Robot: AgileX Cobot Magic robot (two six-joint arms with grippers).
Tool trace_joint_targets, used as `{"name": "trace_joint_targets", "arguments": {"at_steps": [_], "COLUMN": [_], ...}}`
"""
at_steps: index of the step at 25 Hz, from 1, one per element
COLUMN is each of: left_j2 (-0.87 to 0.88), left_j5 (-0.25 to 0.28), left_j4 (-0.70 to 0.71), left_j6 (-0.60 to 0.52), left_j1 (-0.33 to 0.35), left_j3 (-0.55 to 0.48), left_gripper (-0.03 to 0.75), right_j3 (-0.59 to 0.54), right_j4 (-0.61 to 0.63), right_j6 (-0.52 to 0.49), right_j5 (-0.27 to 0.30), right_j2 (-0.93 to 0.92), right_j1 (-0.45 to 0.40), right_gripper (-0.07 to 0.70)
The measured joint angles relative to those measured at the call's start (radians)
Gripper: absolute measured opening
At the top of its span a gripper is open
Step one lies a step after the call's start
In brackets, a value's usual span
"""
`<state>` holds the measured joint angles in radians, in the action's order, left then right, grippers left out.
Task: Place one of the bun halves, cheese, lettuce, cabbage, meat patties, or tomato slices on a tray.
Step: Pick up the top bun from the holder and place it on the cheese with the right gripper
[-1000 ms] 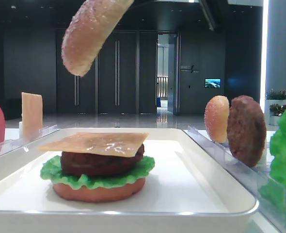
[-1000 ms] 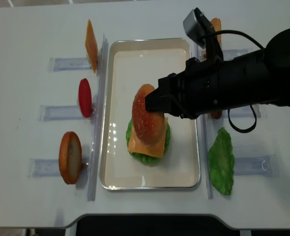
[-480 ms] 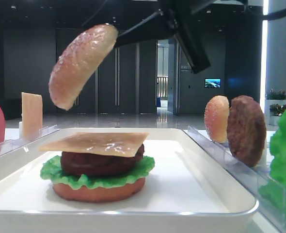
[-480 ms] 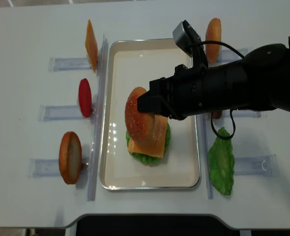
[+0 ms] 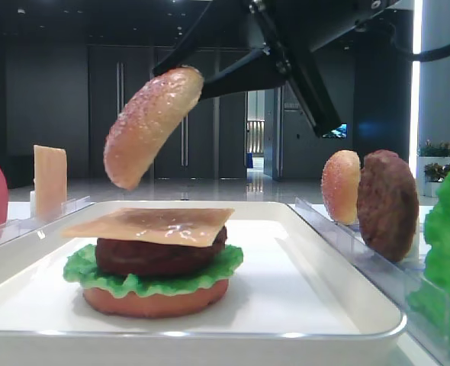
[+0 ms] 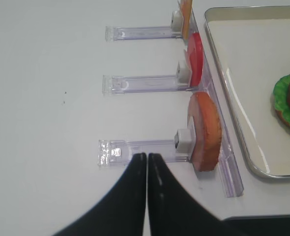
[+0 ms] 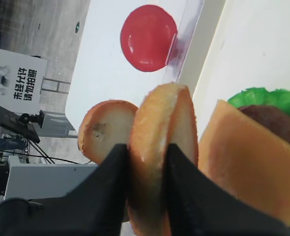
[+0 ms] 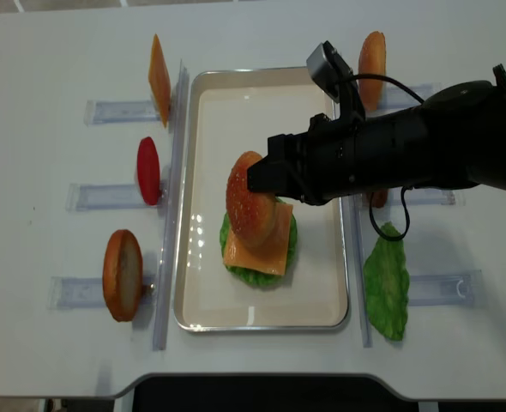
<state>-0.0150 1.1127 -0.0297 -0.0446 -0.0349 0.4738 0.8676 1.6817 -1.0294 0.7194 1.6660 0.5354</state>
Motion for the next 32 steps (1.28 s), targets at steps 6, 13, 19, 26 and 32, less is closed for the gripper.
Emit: {"name": "trace_joint_targets", "arguments": {"at_steps": [6, 13, 19, 26, 32], "left_j2": [0.000, 0.000, 0.000, 0.000, 0.000], "left_j5": [0.000, 0.000, 0.000, 0.000, 0.000], "left_j4": [0.000, 0.000, 0.000, 0.000, 0.000], "left_j6": [0.000, 0.000, 0.000, 0.000, 0.000], "left_j1": [0.000, 0.000, 0.000, 0.000, 0.000], "left_j3": [0.000, 0.000, 0.000, 0.000, 0.000], "left_gripper": [-0.001, -0.001, -0.001, -0.001, -0.001], "right_j3": [0.000, 0.000, 0.000, 0.000, 0.000], "right_j4": [0.006, 0.007, 0.007, 0.007, 0.007], "right_j6": [-0.010, -0.015, -0.023, -0.030, -0.034], "right_j5": [0.001, 0.001, 0.001, 0.001, 0.000], "right_j2": [0.000, 0.000, 0.000, 0.000, 0.000], "right_j1": [-0.008, -0.008, -0.008, -0.008, -0.008], "right_gripper": [0.171, 0.171, 0.171, 0.171, 0.171]}}
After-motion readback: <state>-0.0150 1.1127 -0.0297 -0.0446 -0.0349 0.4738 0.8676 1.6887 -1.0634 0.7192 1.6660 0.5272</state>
